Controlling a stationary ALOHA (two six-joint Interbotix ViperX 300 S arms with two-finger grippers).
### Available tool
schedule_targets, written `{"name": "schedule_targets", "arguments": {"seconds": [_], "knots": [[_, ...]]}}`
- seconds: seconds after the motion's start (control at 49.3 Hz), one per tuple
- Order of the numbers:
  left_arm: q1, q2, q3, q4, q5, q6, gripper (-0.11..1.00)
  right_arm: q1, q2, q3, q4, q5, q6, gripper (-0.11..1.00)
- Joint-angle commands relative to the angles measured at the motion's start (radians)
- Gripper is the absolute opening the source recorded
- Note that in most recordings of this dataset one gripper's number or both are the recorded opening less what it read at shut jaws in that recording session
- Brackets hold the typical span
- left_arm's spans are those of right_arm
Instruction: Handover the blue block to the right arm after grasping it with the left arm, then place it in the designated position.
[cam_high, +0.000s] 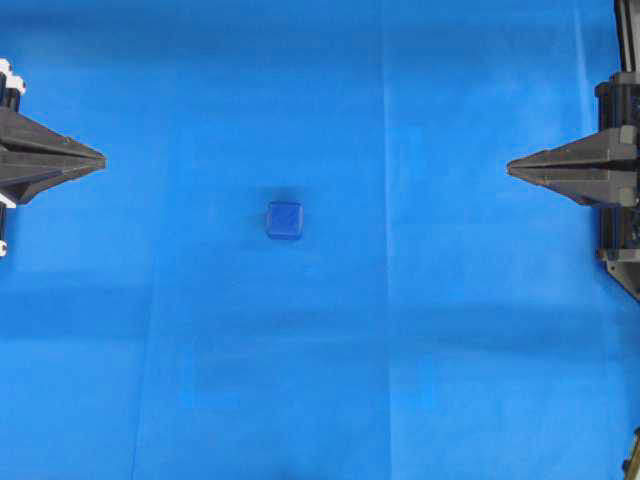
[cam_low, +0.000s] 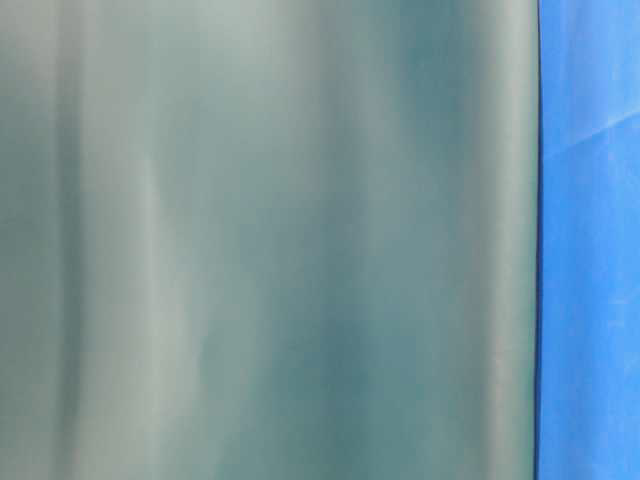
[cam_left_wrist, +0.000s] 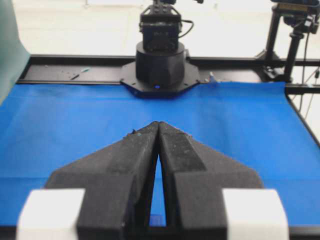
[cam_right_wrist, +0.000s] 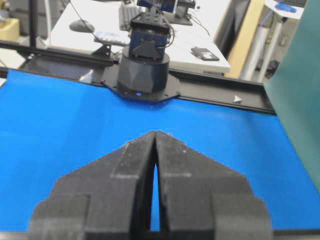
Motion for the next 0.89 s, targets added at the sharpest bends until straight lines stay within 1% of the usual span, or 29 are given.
{"name": "schedule_targets", "arguments": {"seconds": [0.0,0.101,0.507,0.669,0.872], "knots": [[-0.002,0.003,-0.009,0.002,0.009,0.006,0.0,-0.005,0.006,-0.021,0.0,-0.005,-0.009,0.01],[0.0,0.003,-0.009,0.002,0.017,0.005,0.0,-0.005,0.012,-0.028,-0.006,0.021,-0.011,-0.02],[-0.002,-0.021,-0.011,0.002,0.052,0.006,0.0,-0.005,0.009,-0.037,-0.006,0.032,-0.006,-0.02],[0.0,-0.035,-0.012,0.002,0.061,0.0,0.0,-0.005,0.006,-0.046,-0.006,0.066,-0.012,-0.02],[-0.002,-0.037,-0.014,0.002,0.077,0.003,0.01,-0.006,0.005,-0.052,-0.006,0.075,-0.006,-0.02]]}}
